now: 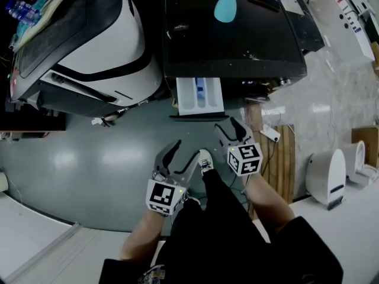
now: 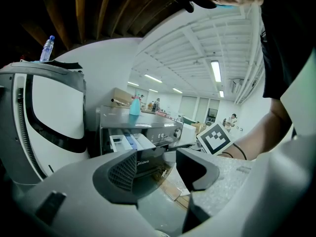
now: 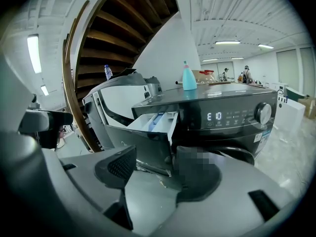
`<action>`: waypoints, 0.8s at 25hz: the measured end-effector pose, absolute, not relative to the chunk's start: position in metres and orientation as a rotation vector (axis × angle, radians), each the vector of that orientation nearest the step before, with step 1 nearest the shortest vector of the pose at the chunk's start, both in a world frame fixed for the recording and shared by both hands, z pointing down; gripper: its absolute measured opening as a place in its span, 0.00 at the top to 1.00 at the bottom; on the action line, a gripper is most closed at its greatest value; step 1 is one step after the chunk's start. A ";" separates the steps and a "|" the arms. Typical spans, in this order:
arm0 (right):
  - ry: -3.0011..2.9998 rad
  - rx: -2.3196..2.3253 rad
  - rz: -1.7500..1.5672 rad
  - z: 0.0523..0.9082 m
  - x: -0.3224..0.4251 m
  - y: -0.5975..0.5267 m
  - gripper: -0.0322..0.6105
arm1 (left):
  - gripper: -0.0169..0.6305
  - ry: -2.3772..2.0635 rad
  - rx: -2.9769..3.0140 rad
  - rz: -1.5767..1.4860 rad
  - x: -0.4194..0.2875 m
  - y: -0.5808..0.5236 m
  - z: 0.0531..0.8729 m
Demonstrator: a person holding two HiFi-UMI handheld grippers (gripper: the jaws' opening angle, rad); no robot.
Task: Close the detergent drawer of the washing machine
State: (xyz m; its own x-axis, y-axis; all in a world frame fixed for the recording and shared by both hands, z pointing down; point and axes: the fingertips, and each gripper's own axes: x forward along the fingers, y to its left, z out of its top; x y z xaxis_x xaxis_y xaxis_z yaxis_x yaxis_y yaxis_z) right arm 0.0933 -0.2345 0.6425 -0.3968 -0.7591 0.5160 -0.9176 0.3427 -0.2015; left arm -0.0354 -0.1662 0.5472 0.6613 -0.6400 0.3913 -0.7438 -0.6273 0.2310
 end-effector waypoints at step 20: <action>-2.250 1.442 0.751 0.673 0.097 -0.247 0.74 | 0.60 -1.100 2.467 0.401 -0.018 -0.181 0.560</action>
